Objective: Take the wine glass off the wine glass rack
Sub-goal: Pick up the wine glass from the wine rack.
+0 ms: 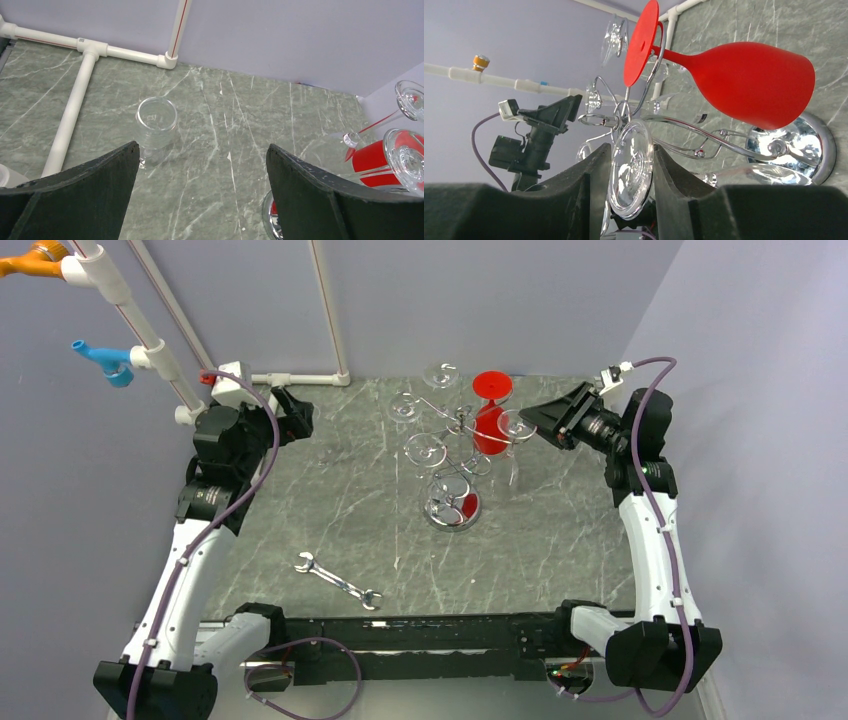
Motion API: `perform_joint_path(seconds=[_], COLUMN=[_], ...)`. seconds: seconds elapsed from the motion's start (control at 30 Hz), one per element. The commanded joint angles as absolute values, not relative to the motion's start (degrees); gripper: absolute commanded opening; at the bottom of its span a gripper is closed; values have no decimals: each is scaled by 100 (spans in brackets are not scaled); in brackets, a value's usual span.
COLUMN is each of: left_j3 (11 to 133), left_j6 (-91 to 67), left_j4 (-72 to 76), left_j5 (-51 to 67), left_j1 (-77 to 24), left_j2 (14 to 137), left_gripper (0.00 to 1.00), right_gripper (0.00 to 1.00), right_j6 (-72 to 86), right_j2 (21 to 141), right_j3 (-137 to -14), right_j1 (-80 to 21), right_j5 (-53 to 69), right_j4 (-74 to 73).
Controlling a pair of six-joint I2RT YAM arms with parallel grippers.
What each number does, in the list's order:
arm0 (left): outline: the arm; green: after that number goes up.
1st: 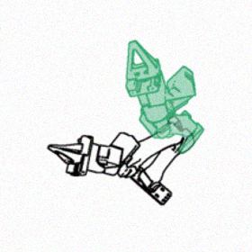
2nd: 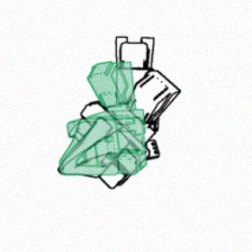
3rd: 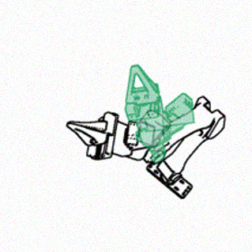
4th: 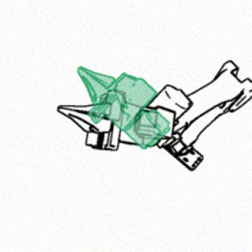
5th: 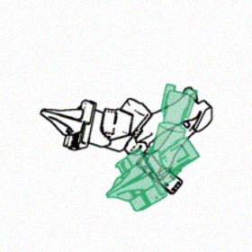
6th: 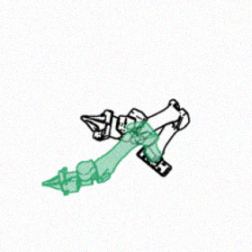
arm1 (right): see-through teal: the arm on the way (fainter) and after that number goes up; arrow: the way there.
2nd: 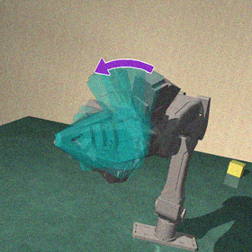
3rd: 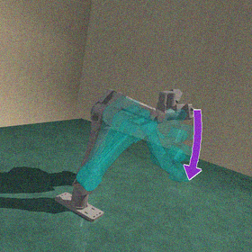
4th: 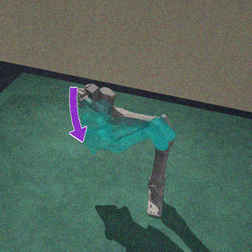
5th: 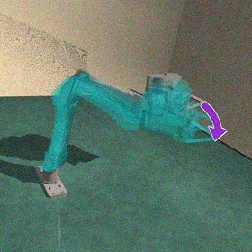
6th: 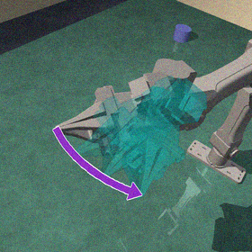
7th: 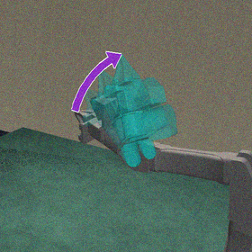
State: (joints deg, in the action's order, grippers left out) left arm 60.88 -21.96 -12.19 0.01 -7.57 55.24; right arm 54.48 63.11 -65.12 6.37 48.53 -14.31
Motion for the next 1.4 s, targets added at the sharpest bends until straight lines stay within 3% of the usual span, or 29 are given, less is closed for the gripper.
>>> perform_joint_path(seconds=[0.0, 0.6, 1.13, 1.37], left_j3=[6314, 6304, 6305, 6315], left_j6=[-2232, -2232, -2259, -2268], left_j4=[-1154, -1173, -1172, -1178], left_j5=[28, 18, 18, 17], left_j1=[-721, -703, -672, -661], left_j2=[5520, 5501, 5520, 5528], left_gripper=[99, 99, 99, 99], right_gripper=[37, 28, 0, 0], right_j6=[5495, 5337, 5283, 5235], right_j2=[6280, 6267, 6300, 6319], right_j3=[-6528, -6628, -6697, -6950], right_j1=[602, 485, 462, 462], right_j5=[4896, 4861, 4836, 4760], right_j4=[-1134, -1270, -1419, -1657])
